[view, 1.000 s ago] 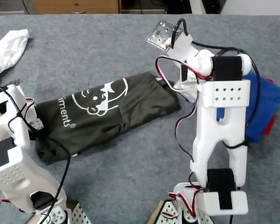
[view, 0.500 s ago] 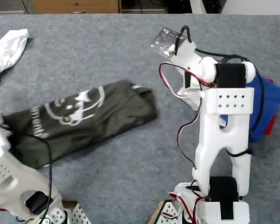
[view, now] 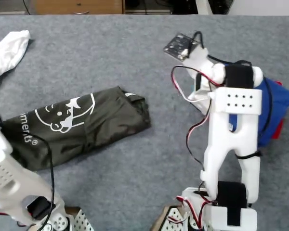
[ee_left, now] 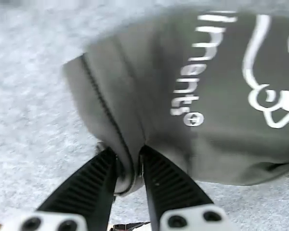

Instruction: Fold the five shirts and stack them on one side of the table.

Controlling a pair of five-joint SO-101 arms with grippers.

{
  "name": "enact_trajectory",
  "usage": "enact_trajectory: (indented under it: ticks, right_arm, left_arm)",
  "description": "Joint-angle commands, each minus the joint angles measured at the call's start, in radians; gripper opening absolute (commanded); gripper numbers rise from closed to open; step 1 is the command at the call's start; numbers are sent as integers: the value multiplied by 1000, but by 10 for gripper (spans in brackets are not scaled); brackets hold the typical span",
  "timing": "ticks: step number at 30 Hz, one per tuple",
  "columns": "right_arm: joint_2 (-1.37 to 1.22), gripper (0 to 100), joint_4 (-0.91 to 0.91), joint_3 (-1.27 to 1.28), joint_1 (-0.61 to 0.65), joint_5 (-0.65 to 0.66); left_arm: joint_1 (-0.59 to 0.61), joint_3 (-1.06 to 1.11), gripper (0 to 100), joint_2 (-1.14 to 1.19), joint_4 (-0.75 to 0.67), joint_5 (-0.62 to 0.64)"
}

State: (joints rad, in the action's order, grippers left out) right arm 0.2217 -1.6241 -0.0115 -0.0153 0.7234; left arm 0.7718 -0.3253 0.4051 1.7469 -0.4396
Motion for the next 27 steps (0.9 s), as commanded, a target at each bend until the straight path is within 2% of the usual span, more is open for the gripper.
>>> enact_trajectory:
  ticks: [1, 7, 14, 18, 27]
  right_arm:
    - [35, 5, 40, 38, -42, 11]
    - [36, 5, 51, 76, -44, 31]
    - [36, 5, 101, 131, -44, 32]
    - [36, 5, 121, 165, -45, 32]
    - [36, 5, 129, 170, -45, 28]
  left_arm:
    - [-129, 14, 19, -36, 14, 29]
    - [-407, 80, 19, -153, 14, 147]
    - [-758, -9, 19, -206, 12, 298]
    - [-875, -115, 19, -185, 12, 382]
    - [-1033, -267, 19, -38, 12, 502]
